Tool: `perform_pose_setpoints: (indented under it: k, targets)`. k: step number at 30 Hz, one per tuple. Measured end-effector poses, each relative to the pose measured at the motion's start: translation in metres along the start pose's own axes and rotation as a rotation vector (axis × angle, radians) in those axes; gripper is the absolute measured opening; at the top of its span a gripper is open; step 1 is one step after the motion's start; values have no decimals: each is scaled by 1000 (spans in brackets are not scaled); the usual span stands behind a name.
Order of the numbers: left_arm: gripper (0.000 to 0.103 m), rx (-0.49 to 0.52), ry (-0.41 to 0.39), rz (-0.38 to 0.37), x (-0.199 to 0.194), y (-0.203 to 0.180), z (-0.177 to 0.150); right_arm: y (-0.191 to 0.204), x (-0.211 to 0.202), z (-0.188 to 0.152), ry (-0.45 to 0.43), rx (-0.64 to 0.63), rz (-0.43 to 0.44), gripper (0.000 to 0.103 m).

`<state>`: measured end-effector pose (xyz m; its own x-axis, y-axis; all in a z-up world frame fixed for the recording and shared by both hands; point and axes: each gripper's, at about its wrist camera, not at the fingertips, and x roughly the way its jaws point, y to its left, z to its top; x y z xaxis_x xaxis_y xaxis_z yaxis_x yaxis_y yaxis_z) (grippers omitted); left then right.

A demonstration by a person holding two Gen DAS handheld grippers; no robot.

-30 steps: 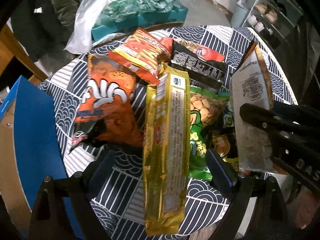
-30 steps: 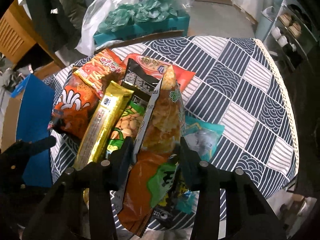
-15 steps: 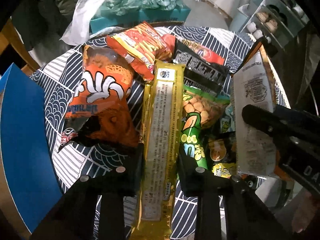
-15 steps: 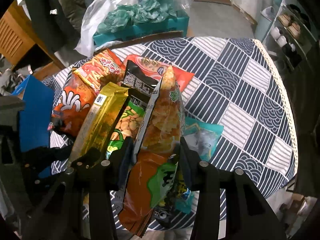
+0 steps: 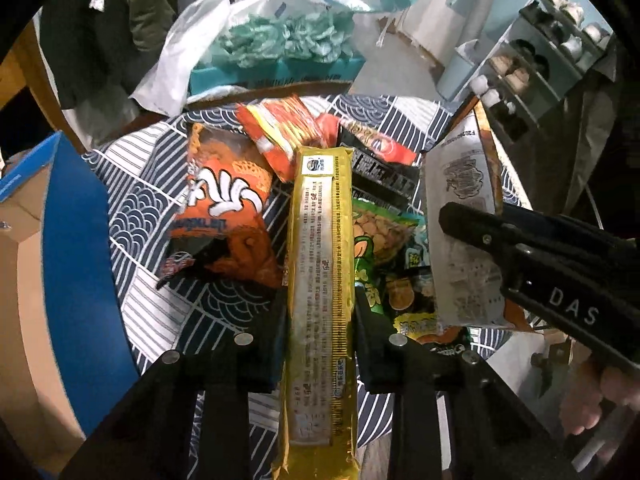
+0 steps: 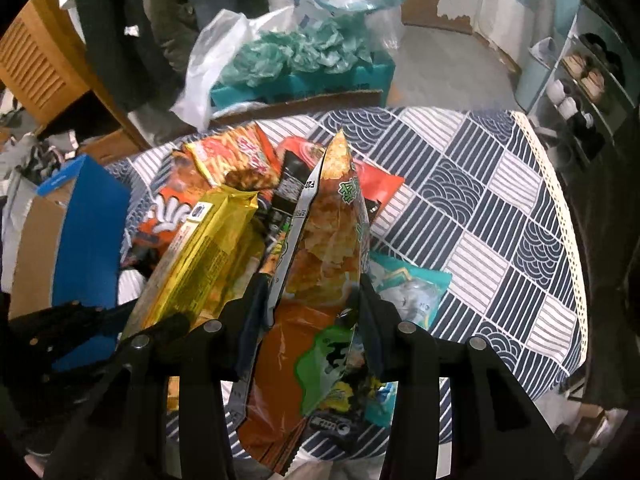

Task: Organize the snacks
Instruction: 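Lift both held snacks and carry them over the cardboard box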

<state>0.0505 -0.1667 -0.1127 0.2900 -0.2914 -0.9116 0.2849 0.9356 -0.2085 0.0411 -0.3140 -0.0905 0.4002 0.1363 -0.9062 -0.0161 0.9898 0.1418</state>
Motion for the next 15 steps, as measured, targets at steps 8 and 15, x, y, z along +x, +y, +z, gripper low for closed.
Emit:
perform_pose_setpoints:
  k: [8,15]
  targets:
    - [29,-34,-67,-11,-39,17,-4,20,-21,5,-47,-36,39,42]
    - [29,-69,-145,38,-74,41,-8,47,-35,7,-75,-85,81,42]
